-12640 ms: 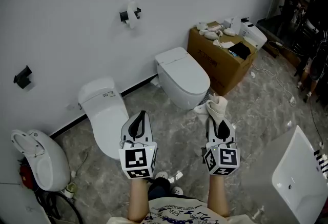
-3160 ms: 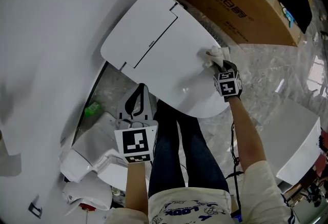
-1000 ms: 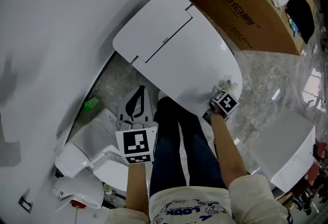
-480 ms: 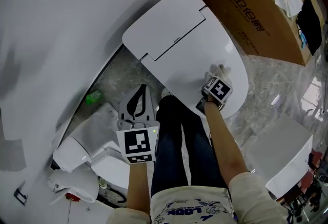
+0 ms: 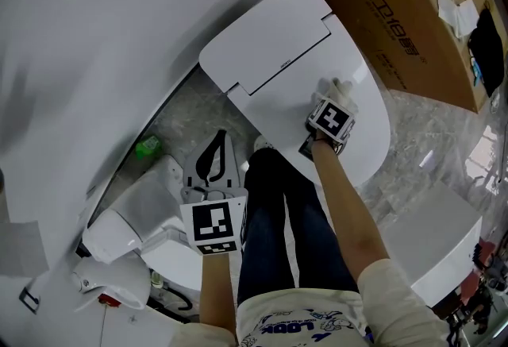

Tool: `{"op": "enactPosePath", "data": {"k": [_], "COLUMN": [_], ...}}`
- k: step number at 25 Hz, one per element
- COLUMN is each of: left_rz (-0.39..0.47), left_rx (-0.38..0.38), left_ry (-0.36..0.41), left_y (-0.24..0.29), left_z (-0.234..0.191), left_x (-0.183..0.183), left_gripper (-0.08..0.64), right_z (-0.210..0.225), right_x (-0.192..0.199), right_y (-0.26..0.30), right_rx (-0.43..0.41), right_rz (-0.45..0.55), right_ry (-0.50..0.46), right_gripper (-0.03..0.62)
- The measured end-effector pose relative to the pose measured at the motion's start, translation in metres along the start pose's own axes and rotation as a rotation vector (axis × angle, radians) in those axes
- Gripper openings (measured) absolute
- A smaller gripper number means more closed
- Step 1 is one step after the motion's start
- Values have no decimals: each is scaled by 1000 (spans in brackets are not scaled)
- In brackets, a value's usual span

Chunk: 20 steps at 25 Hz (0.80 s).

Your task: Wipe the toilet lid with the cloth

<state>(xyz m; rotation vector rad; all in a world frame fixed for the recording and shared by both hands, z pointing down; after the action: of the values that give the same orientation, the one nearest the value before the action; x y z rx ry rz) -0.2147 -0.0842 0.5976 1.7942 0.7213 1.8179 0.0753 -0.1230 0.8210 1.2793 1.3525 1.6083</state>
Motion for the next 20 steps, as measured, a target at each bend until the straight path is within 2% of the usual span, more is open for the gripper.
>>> {"op": "enactPosePath", "data": {"k": [8,15,20], "left_rz": [-3,-4,-7], "left_rx": [-17,-40,-60], "left_ry": [-14,-19,-29], "left_y": [-1,-6,-12], "left_z": [-10,-20,-28], "left_x": [3,6,11], "left_gripper": [3,3,3], "right_z": [-79,-136,-161], "right_x": [-18,-6,11], "right_y": [0,-3,-10], "right_rx": [-113,-248,-347], "right_rz": [56,84,91], "right_ry": [-250,-472,-614], "right_gripper": [101,103,103]}}
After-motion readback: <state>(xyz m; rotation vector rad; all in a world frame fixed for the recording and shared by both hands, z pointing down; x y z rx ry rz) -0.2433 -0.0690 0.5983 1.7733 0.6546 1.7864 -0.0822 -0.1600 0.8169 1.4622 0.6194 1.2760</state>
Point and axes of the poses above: the fingertips, and each gripper's own axes: y forward along the fingers, z to its right, x out of its underside, the point moved 3 cm from there along -y, backward along the fingers, and after that the axes turned 7 degrees about -x, right-handed, at the moved point
